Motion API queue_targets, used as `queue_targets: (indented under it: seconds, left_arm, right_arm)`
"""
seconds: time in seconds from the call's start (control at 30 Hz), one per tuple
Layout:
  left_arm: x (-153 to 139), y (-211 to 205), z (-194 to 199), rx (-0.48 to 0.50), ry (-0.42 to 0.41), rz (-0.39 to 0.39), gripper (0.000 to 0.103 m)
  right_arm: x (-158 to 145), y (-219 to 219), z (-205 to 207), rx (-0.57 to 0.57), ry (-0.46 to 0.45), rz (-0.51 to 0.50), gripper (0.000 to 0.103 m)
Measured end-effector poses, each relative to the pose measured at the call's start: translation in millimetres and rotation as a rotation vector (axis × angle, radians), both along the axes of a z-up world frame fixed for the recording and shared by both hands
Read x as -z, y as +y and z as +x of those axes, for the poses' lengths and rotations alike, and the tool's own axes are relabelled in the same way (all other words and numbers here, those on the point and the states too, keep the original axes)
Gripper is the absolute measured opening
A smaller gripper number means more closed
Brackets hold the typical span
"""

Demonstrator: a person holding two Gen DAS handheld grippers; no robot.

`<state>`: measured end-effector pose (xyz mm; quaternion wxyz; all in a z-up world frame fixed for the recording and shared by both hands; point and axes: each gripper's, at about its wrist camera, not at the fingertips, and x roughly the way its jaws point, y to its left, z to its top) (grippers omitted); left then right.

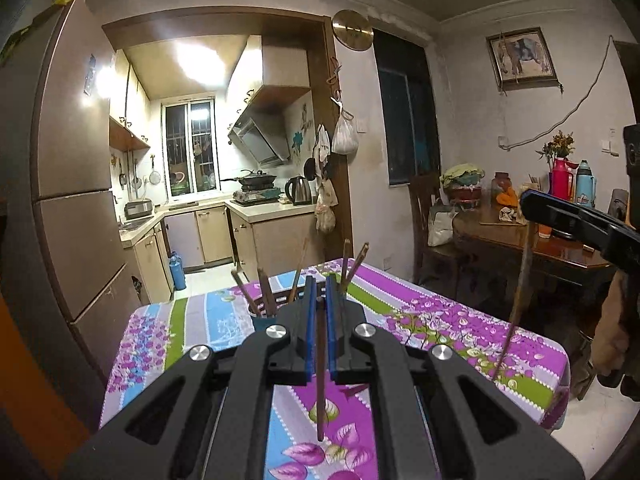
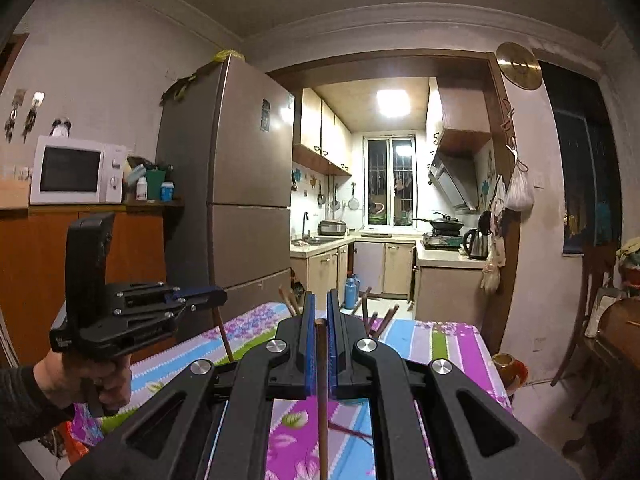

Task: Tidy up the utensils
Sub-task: 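Lift the chopsticks with both grippers and carry them above the holder, then lower the left gripper's chopstick into the holder and open while the right gripper does likewise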

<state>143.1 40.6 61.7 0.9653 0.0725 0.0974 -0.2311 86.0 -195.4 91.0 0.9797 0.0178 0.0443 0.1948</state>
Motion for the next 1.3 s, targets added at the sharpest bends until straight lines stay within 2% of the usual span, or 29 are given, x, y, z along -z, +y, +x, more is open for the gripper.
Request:
queue_targets:
  seconds: [0.33,0.77,0.9,1.07,1.3]
  left_arm:
    - [-75,-11,20,-0.011,-0.066,0.021,0.003]
    - [-149,-19,66,-0.032,-0.14,-0.005,0.003]
    - [-159,-22,90,-0.049,-0.139,-0.013,0.003]
    - [-154,-27,118,-0.053,-0.116,-0.019,0.003]
    - [-133,-33,146,-0.046,-0.067,-0.019,0.003]
  right_arm:
    - [-56,-7,58,-0.021,-0.03,0.062,0.007]
    - [-140,10,137,-0.027,-0.094,0.043,0.007]
    - [-151,17,167,-0.016,-0.096,0.031,0.007]
    - [-153,21,204,-0.008,-0.08,0.037,0.007]
    - [-127,30,242,-0.014,-0.031,0.038,0.007]
